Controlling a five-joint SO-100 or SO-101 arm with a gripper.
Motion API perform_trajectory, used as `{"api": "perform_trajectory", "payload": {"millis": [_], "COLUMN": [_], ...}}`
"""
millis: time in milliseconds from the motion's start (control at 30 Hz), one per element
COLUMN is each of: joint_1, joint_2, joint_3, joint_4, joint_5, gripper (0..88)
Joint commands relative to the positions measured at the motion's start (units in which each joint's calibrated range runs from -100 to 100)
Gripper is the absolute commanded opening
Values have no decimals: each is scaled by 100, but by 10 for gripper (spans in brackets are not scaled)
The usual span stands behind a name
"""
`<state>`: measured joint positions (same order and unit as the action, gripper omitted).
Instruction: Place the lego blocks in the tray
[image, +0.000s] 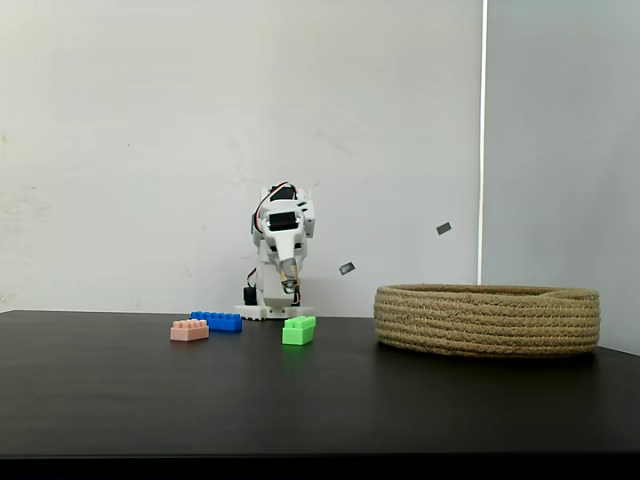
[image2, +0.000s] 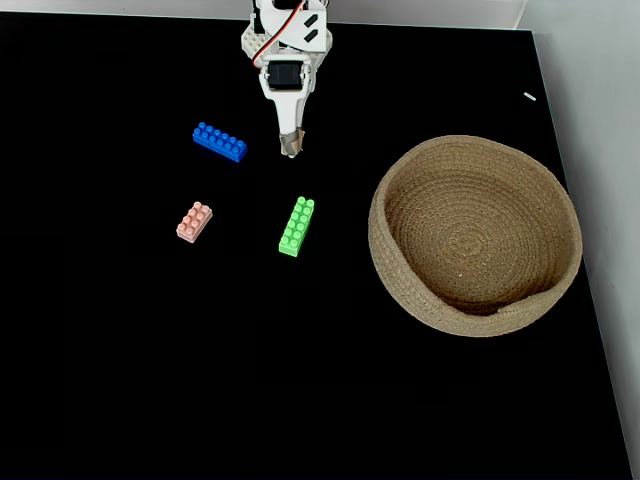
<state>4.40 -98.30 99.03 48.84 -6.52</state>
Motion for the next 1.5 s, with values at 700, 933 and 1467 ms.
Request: {"api": "perform_trajectory", "payload": {"millis": [700, 933, 1467], "joint_1": [14, 14, -11], "joint_2": [-49, -49, -49], "joint_3": [52, 52, 52], "joint_4": [26, 26, 26], "joint_5": [0, 5, 29], "gripper": [2, 2, 2]}}
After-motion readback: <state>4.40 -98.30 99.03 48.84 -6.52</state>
